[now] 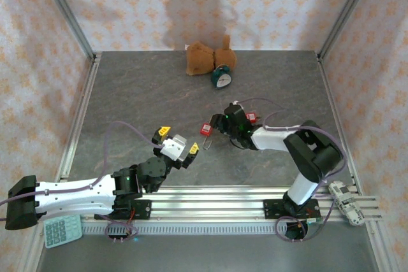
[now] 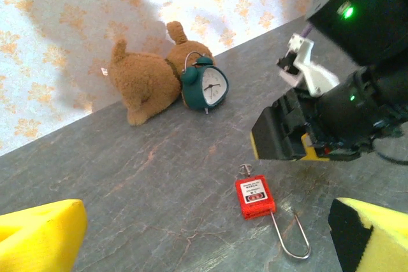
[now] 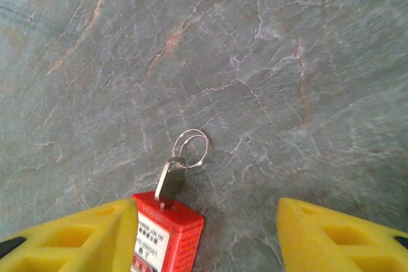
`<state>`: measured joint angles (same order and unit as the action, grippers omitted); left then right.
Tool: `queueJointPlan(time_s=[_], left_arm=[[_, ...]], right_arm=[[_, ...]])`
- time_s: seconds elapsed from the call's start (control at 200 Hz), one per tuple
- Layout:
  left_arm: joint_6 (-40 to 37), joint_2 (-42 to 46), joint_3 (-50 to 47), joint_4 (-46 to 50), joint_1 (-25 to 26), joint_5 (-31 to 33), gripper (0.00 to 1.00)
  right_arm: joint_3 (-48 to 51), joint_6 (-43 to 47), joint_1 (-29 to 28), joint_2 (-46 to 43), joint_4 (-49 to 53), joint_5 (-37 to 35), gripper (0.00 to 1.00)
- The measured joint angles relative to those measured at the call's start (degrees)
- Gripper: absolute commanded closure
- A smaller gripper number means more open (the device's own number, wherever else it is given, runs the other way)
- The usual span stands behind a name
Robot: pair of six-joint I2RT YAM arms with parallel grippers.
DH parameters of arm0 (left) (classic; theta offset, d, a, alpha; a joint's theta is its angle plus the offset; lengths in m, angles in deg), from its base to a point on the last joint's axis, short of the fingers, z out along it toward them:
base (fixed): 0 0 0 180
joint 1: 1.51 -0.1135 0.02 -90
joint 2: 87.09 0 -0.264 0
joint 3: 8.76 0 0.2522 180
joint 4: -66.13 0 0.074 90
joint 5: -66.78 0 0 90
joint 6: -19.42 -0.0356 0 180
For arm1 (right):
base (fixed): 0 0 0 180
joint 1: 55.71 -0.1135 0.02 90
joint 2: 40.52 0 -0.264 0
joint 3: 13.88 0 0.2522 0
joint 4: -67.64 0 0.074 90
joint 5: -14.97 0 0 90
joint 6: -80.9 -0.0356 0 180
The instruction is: Unlock with the key
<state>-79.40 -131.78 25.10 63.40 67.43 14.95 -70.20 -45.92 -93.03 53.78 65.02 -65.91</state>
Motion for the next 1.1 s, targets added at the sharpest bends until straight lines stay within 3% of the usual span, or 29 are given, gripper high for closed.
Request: queueJointPlan(time_s=[0.04, 0.065, 0.08, 0.285, 0.415, 0.516, 0.601, 0.731, 0.796, 0.961, 1.101], left_arm=[[0.00, 0.07, 0.20, 0.61, 0.00, 0.59, 0.00], [0.02, 0.09, 0.52, 1.36, 0.00, 1.42, 0.00], [0.02, 0.09, 0.74, 1.70, 0.00, 1.81, 0.00], [-0.33, -0.35, 8.87, 7.54, 0.00, 7.04, 0.00], [-6.99, -2.01, 8.22, -2.36, -2.29, 12.63, 0.00], [-10.99, -3.21, 0.59, -13.70, -10.43, 10.75, 0.00], [-8.57, -2.64, -3.93, -14.27, -20.28, 7.08, 0.00], [-1.73, -1.11, -4.83, -13.42, -36.85, 0.90, 0.00], [0.15, -1.29, -6.60, -15.89, -42.62, -0.76, 0.00], [3.69, -9.01, -9.31, -18.69, -51.98, -5.22, 0.00], [4.44, -22.29, -10.34, -27.74, -55.04, -7.91, 0.00]], right_arm=[[-0.33, 1.16, -0.02, -2.73, 2.47, -0.24, 0.26], [-0.59, 1.84, -0.02, -4.72, 4.04, -0.46, 0.07], [-0.79, 2.49, -0.02, -5.95, 4.90, -0.44, 0.01], [-7.13, 11.45, -1.18, -26.51, 17.20, -6.45, 0.01], [-11.10, 19.06, -2.69, -35.93, 22.88, -13.62, 0.01], [-13.33, 21.90, -2.32, -36.89, 28.26, -22.36, 0.00], [-11.50, 24.79, -1.88, -36.98, 29.68, -27.41, 0.01], [-1.07, 30.27, 0.39, -41.99, 25.18, -31.76, 0.01], [5.86, 34.03, 2.91, -45.92, 20.35, -31.61, 0.01], [18.47, 46.12, 6.56, -51.95, 9.03, -30.56, 0.01], [22.38, 53.40, 7.80, -53.02, 3.65, -30.82, 0.01]])
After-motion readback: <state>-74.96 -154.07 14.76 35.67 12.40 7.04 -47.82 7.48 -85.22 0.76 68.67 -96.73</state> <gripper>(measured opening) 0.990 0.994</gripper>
